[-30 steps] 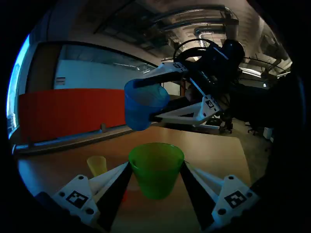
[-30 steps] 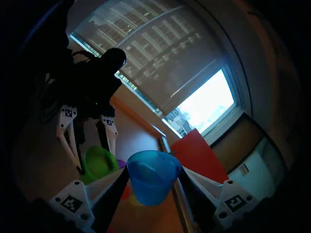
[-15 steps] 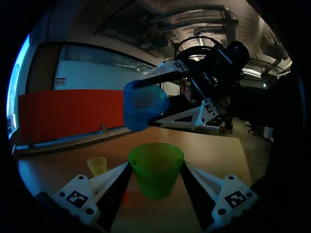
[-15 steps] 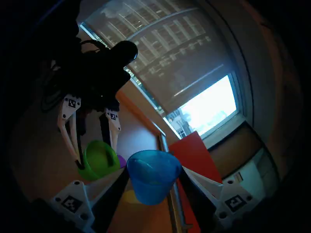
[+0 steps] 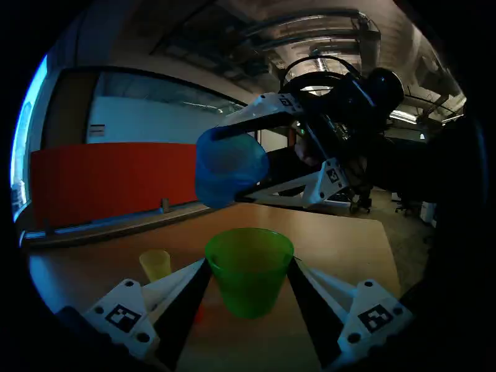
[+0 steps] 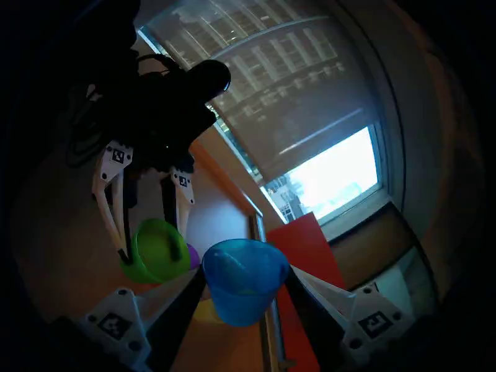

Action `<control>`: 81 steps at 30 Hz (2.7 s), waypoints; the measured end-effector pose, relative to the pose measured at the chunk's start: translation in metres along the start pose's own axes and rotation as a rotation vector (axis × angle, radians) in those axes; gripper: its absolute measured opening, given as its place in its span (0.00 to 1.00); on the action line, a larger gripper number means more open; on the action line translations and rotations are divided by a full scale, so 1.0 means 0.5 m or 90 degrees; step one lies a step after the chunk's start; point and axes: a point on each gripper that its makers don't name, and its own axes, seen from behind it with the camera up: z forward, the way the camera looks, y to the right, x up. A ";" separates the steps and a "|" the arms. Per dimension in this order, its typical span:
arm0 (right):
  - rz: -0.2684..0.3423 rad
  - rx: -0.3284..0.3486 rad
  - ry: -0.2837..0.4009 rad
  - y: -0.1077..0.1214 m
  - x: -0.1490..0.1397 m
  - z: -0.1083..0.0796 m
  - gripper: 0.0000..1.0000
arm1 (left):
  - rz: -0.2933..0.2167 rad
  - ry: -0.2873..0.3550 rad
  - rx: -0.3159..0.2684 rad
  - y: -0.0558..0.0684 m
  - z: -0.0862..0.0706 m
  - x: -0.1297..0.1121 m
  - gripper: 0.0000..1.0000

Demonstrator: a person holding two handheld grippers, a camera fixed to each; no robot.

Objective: Pour water

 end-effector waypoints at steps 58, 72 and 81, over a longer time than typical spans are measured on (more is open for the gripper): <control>-0.108 -0.015 -0.006 0.016 0.002 0.000 0.91 | 0.002 -0.002 0.000 0.005 0.002 -0.001 0.85; -0.134 -0.021 -0.007 0.021 0.006 0.001 0.91 | 0.001 -0.001 0.000 0.008 0.002 -0.002 0.85; -0.145 -0.026 -0.005 0.023 0.009 -0.001 0.91 | 0.003 -0.001 -0.001 0.010 0.003 -0.001 0.85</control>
